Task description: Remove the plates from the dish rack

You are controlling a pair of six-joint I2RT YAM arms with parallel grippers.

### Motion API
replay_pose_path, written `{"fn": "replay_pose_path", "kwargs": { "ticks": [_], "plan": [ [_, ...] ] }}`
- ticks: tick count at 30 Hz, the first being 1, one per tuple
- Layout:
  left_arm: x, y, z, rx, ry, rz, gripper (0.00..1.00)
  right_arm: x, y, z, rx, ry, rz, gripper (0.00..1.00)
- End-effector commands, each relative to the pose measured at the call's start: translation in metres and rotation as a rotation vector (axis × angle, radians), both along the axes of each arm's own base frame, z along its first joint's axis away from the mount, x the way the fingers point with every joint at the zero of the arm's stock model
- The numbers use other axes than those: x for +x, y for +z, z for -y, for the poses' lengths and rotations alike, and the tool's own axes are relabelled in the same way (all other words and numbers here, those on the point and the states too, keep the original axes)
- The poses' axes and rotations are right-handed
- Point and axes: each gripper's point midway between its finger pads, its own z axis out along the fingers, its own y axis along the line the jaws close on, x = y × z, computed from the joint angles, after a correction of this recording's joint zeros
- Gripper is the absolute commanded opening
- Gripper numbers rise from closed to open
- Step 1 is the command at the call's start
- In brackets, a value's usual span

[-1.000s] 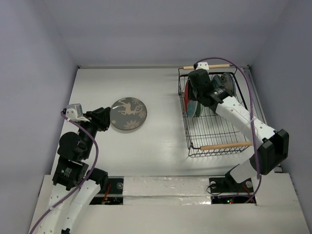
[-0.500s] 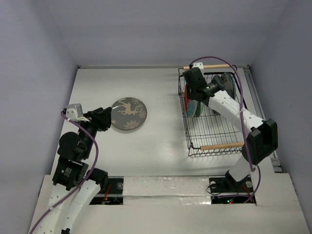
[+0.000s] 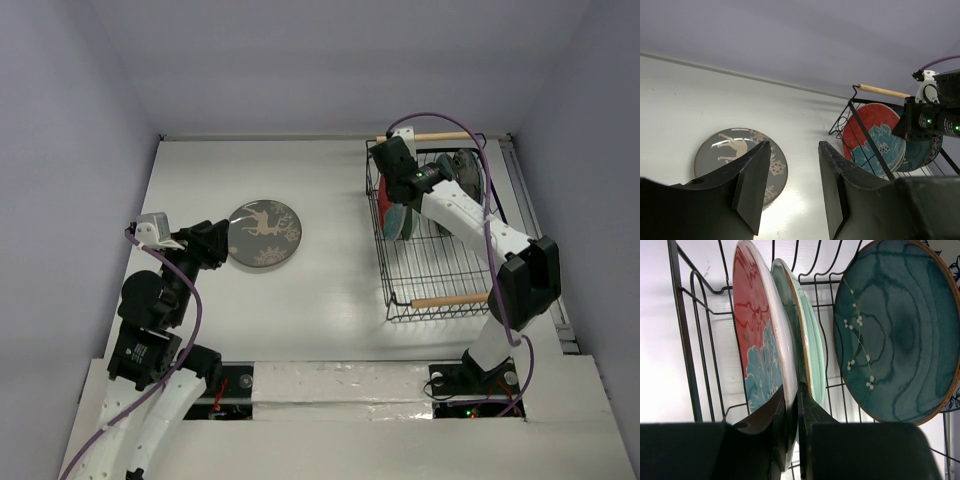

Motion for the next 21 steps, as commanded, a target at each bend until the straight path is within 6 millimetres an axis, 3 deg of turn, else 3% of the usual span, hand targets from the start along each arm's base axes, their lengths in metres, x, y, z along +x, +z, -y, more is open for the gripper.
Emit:
{"fn": "replay_pose_path", "kwargs": {
  "ticks": [1, 6, 13, 18, 19, 21],
  "plan": [
    [0.000, 0.014, 0.000, -0.007, -0.004, 0.047, 0.40, 0.006, 0.071, 0.003, 0.039, -0.021, 0.193, 0.00],
    [-0.001, 0.015, 0.001, -0.003, -0.008, 0.052, 0.40, -0.002, 0.119, 0.010, -0.001, -0.039, 0.312, 0.00],
    [0.000, 0.013, 0.000, -0.002, -0.005, 0.048, 0.40, -0.019, 0.159, 0.025, 0.047, -0.094, 0.413, 0.00],
    [-0.001, 0.013, 0.001, 0.000, -0.008, 0.048, 0.40, -0.038, 0.198, 0.033, 0.200, -0.108, 0.536, 0.00],
    [0.000, 0.013, 0.001, -0.002, -0.006, 0.048, 0.40, -0.049, 0.215, 0.038, 0.250, -0.104, 0.581, 0.00],
    [-0.001, 0.013, 0.000, -0.002, -0.002, 0.047, 0.40, -0.058, 0.230, 0.033, 0.345, -0.068, 0.623, 0.00]
  ]
}}
